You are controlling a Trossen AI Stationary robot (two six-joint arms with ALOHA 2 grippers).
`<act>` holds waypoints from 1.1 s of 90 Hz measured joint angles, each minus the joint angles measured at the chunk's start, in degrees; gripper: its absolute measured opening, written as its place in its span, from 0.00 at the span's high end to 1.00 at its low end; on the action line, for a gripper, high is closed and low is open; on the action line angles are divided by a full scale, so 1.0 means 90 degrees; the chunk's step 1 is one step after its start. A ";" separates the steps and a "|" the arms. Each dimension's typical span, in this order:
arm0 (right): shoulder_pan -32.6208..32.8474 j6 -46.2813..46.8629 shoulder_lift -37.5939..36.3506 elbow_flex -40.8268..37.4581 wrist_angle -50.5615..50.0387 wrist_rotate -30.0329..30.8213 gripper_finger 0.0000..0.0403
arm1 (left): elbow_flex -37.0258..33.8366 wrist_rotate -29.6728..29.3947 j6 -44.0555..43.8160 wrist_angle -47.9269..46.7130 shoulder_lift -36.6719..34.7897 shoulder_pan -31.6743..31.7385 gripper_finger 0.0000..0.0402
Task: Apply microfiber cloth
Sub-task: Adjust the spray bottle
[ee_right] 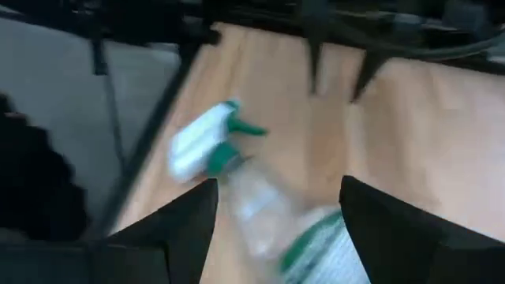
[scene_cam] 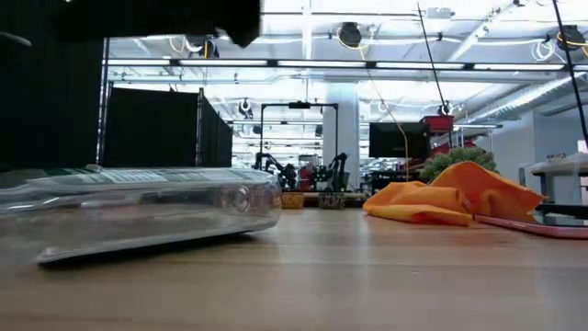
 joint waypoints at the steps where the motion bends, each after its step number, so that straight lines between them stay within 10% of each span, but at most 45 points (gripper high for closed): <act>1: -0.0014 -0.0016 0.0019 0.0010 -0.0007 0.0012 0.39 | 0.0000 0.0001 0.0033 0.0023 0.0000 0.0000 0.57; 52: 0.0560 0.3537 -0.0243 0.0037 -0.1550 -0.0007 0.39 | 0.0000 0.1435 0.2264 0.2144 0.0004 0.0941 0.57; 99: 0.0831 0.4092 -0.0174 0.0030 -0.1527 0.0372 0.39 | 0.0005 0.1571 0.6276 0.2875 0.0964 0.1194 0.57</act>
